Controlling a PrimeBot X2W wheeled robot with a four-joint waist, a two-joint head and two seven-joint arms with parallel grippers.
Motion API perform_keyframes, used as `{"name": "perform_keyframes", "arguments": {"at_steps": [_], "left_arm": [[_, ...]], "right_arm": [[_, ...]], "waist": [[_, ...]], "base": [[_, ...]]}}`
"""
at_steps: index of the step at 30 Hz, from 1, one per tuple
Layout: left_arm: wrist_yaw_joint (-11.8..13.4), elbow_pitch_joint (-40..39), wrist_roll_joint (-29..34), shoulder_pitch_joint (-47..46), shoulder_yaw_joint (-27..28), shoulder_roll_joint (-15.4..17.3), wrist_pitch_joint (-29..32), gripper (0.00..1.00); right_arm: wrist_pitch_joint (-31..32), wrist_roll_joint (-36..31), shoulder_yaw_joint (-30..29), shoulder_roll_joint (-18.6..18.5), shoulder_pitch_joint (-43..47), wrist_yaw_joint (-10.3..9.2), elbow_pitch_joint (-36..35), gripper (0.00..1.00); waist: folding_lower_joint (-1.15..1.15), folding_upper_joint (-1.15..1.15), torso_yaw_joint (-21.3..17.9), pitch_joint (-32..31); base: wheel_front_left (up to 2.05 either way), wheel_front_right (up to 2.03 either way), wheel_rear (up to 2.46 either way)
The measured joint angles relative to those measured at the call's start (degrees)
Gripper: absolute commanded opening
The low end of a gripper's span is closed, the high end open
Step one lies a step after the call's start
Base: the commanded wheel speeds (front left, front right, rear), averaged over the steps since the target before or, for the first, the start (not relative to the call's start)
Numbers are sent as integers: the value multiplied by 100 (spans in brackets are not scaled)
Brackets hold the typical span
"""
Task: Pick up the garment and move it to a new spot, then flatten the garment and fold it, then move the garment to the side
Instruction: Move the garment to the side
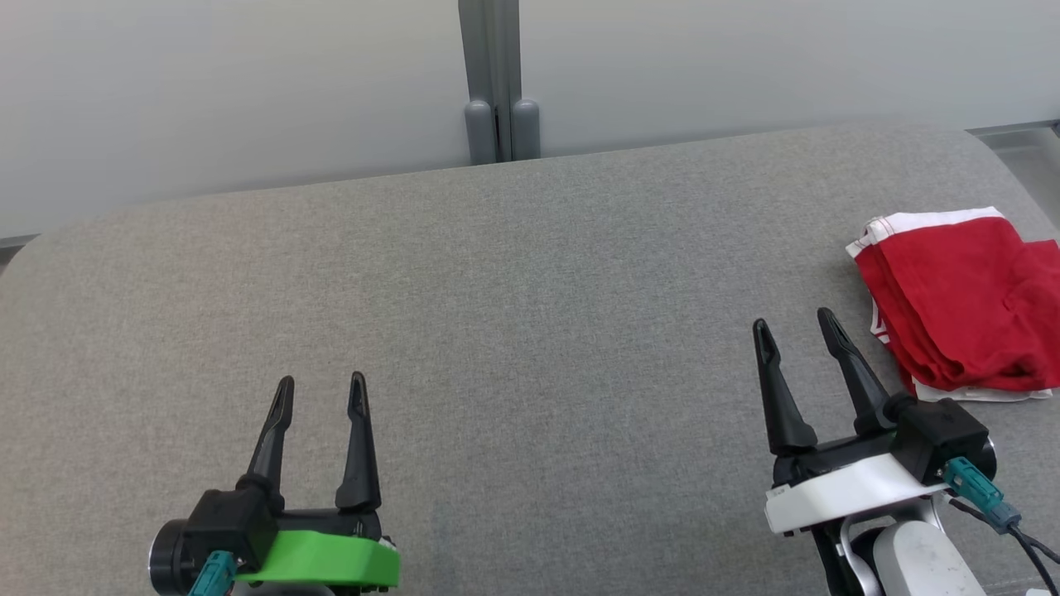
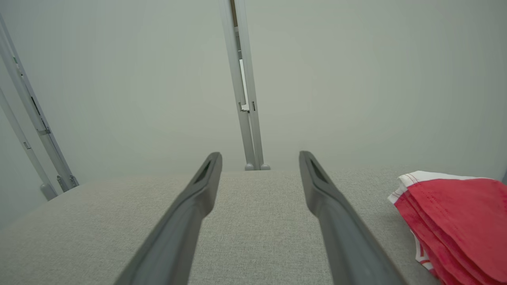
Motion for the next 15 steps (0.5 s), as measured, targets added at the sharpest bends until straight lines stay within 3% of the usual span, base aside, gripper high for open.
{"name": "perform_keyframes", "arguments": {"at_steps": [7,12,15], "left_arm": [[-1,36,-59,0,4,0,-1,100],[-304,96,-130,2,-55,0,0,100],[-333,92,-140,2,-12,0,0,100]], "right_arm": [[0,-30,44,14,-3,0,18,100],[0,-59,45,19,-8,0,16,100],[0,-71,51,21,-9,0,16,100]], "waist": [[0,0,-39,-5],[0,0,-52,1],[0,0,-59,5]], "base": [[0,0,0],[0,0,0],[0,0,0]]}}
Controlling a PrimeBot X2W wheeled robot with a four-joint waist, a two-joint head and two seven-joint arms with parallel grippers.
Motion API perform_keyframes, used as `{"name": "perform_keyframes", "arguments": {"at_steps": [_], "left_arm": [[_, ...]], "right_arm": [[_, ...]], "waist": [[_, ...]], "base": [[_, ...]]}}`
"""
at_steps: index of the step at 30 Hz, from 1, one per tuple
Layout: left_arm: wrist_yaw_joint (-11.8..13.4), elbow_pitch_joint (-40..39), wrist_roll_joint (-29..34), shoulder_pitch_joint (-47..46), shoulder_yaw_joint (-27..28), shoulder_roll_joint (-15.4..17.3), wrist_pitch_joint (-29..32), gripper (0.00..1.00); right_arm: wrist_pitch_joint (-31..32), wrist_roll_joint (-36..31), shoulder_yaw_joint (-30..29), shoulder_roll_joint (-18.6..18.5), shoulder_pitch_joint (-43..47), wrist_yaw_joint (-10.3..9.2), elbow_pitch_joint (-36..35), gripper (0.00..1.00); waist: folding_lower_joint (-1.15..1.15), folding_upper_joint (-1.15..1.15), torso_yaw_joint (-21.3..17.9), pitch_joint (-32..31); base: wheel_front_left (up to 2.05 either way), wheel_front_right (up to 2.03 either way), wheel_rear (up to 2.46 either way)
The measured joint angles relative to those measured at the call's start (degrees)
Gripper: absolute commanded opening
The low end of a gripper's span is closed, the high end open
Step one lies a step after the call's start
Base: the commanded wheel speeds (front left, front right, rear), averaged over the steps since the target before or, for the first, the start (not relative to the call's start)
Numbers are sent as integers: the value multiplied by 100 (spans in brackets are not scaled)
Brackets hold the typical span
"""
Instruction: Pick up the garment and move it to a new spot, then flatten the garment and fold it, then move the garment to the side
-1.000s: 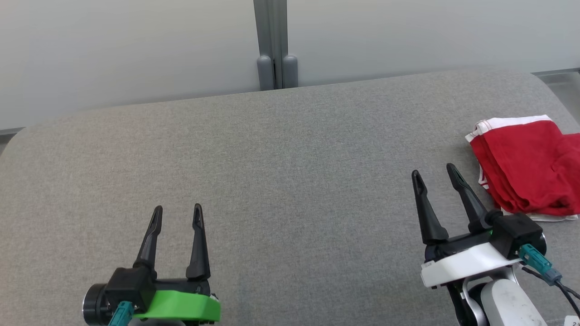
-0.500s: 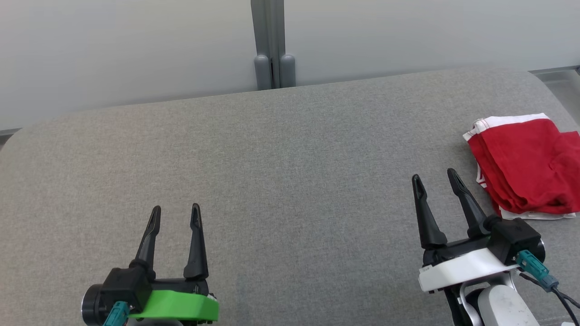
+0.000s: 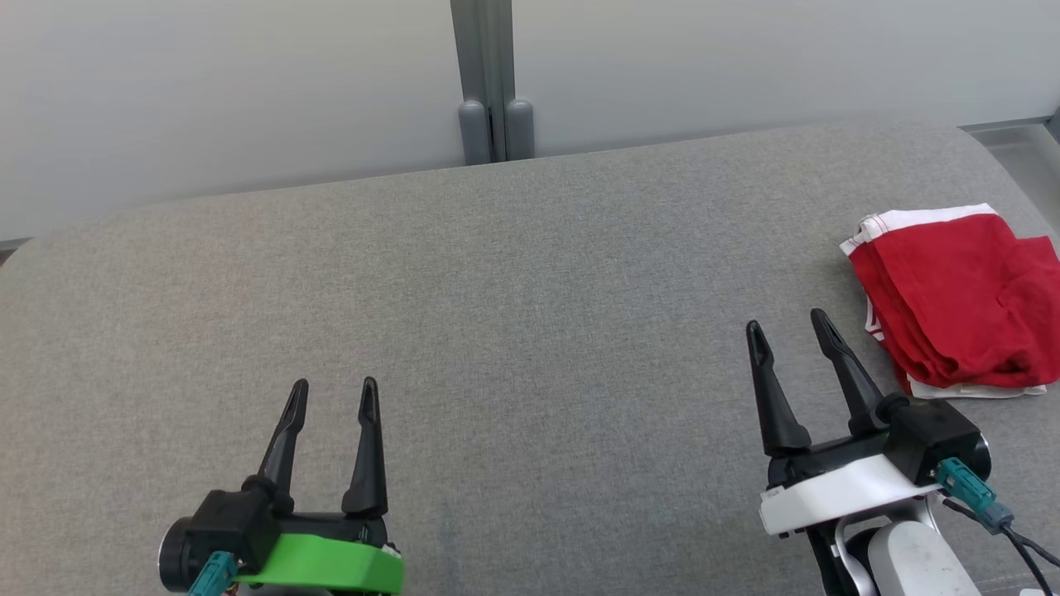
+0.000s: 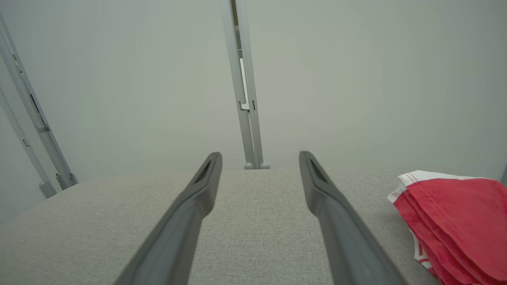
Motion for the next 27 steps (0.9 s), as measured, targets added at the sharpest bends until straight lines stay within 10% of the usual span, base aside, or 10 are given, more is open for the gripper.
{"name": "perform_keyframes", "arguments": {"at_steps": [13,14,27], "left_arm": [[70,-12,-187,13,103,0,0,100],[79,13,-186,14,101,-1,2,0],[29,321,-1114,64,177,20,213,0]], "right_arm": [[0,153,13,23,-4,0,-38,100],[1,152,20,27,5,0,-8,0],[198,1166,-31,5,184,0,283,0]], "waist": [[0,0,-17,-6],[0,0,-15,-6],[0,0,13,-9]], "base": [[0,0,0],[0,0,0],[0,0,0]]}}
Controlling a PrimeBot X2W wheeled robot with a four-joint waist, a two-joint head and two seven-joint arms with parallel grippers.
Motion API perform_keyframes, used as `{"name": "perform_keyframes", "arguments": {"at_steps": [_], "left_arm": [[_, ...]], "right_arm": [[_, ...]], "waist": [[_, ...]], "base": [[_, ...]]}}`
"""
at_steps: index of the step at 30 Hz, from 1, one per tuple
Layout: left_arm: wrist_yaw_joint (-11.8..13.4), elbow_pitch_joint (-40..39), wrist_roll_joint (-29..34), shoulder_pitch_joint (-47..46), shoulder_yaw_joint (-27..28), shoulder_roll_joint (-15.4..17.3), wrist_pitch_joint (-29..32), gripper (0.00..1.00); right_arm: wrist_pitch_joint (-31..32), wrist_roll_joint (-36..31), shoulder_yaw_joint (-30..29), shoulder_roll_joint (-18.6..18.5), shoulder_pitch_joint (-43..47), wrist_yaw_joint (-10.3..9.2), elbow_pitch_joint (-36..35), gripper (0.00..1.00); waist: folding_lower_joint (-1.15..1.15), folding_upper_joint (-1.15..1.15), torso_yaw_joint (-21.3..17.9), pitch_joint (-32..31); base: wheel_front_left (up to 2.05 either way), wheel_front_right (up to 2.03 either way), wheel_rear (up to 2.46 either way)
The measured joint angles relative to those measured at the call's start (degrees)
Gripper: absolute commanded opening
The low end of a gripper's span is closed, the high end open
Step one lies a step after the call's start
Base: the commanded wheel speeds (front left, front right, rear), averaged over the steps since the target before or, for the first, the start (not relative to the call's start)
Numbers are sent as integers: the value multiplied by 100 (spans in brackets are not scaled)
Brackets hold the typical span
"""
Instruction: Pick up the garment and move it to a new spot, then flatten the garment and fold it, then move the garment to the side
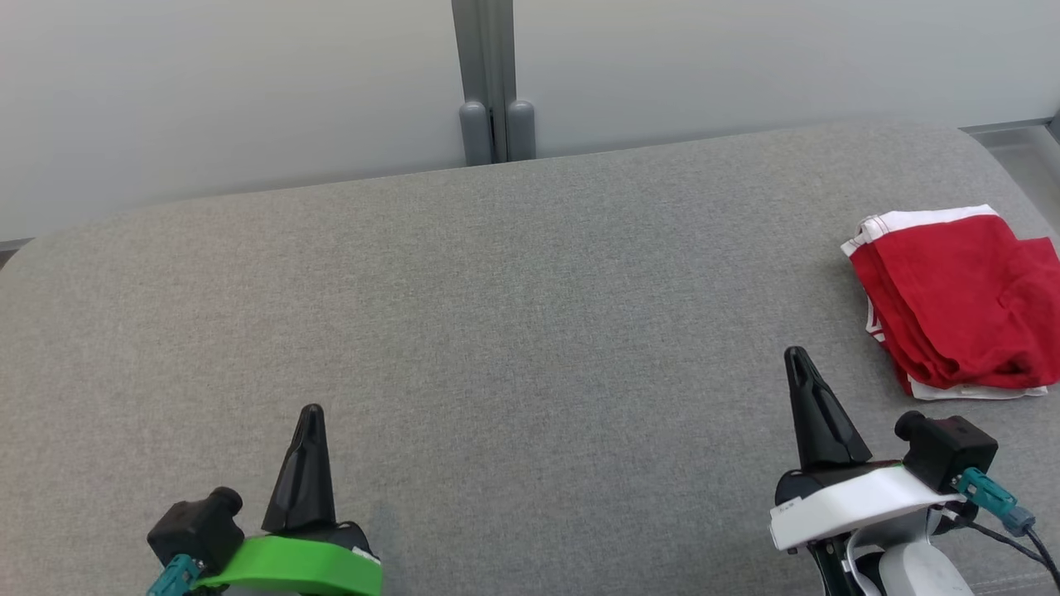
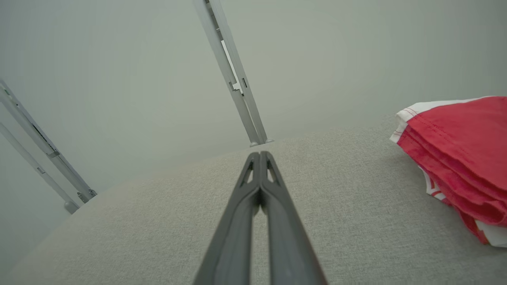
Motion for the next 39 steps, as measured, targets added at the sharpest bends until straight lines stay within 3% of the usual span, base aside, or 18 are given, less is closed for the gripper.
{"name": "perform_keyframes", "arguments": {"at_steps": [21,39], "left_arm": [[-170,274,-1894,-177,276,99,416,0],[-290,415,-3144,-314,509,130,730,0]], "right_arm": [[423,2039,-204,-89,-88,0,207,0],[743,3415,-387,-113,-163,-1,342,0]], "waist": [[0,0,61,-11],[0,0,112,-19]], "base": [[0,0,0],[0,0,0]]}}
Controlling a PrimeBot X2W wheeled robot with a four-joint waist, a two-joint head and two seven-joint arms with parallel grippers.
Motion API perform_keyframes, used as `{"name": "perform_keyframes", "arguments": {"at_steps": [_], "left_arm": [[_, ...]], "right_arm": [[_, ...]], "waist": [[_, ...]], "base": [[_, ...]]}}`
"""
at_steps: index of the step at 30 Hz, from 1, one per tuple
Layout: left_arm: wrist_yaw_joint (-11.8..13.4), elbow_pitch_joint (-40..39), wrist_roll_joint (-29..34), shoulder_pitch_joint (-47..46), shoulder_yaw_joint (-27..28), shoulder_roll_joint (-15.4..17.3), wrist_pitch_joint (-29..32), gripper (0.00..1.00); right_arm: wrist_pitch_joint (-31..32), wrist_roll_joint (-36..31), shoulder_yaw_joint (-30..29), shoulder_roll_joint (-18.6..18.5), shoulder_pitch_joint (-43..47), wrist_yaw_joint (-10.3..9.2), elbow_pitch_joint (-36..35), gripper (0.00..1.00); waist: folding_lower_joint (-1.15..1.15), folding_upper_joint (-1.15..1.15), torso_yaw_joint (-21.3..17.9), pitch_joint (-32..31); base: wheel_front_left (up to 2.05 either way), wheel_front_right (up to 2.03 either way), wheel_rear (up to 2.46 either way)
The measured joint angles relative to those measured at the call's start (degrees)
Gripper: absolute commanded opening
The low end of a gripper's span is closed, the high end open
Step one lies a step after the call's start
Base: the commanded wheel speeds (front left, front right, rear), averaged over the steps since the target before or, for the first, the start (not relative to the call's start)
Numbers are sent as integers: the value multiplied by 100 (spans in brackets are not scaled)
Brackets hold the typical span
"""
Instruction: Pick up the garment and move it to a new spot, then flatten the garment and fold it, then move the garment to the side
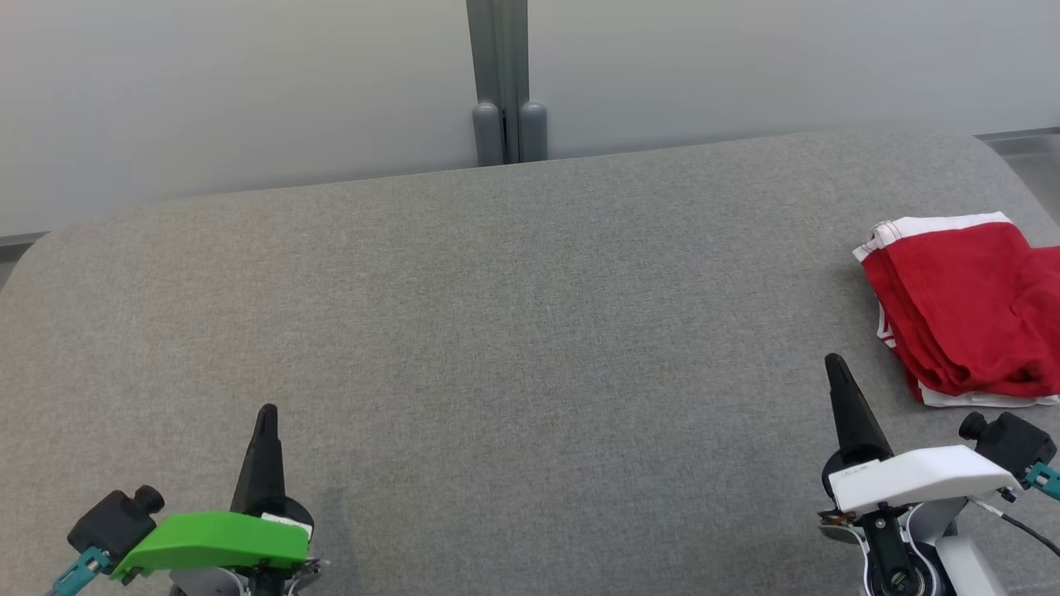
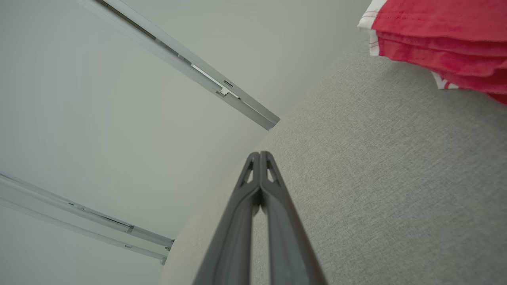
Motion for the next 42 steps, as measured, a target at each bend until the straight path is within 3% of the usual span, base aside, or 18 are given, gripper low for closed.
{"name": "perform_keyframes", "arguments": {"at_steps": [42], "left_arm": [[-207,270,-2175,-294,489,13,615,0]], "right_arm": [[635,2369,-398,-10,-180,0,249,0]], "waist": [[0,0,121,-20]], "base": [[0,0,0]]}}
